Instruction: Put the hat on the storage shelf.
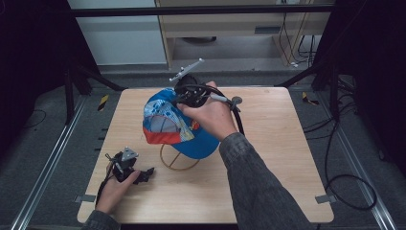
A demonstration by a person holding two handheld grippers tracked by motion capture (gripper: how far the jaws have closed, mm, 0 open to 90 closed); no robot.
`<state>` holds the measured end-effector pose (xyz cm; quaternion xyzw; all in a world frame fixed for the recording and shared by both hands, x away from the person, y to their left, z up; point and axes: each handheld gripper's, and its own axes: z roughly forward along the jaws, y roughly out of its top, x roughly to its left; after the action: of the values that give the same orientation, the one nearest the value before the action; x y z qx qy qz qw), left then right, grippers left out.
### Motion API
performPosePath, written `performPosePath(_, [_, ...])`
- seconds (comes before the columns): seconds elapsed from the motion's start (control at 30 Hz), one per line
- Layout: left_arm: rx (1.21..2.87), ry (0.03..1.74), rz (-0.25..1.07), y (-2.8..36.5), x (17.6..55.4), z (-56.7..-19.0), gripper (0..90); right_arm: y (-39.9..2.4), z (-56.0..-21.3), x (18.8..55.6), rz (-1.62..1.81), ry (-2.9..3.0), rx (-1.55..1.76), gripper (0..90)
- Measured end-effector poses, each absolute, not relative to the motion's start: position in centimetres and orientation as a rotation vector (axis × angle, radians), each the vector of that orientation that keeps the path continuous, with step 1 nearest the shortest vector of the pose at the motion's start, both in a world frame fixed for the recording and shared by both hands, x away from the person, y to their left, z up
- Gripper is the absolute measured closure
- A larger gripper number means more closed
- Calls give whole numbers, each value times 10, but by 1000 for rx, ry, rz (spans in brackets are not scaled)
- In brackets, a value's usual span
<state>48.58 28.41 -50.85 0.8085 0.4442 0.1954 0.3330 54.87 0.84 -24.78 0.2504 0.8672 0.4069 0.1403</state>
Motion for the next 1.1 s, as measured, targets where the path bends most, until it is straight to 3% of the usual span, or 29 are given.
performPosePath(0.33, [2112, 1160, 511, 284, 486, -509, 0, 8, -248, 549, 1171, 2495, 719, 857])
performPosePath(1.1, [2111, 1161, 510, 284, 486, -509, 0, -8, -247, 538, 1220, 2458, 780, 628])
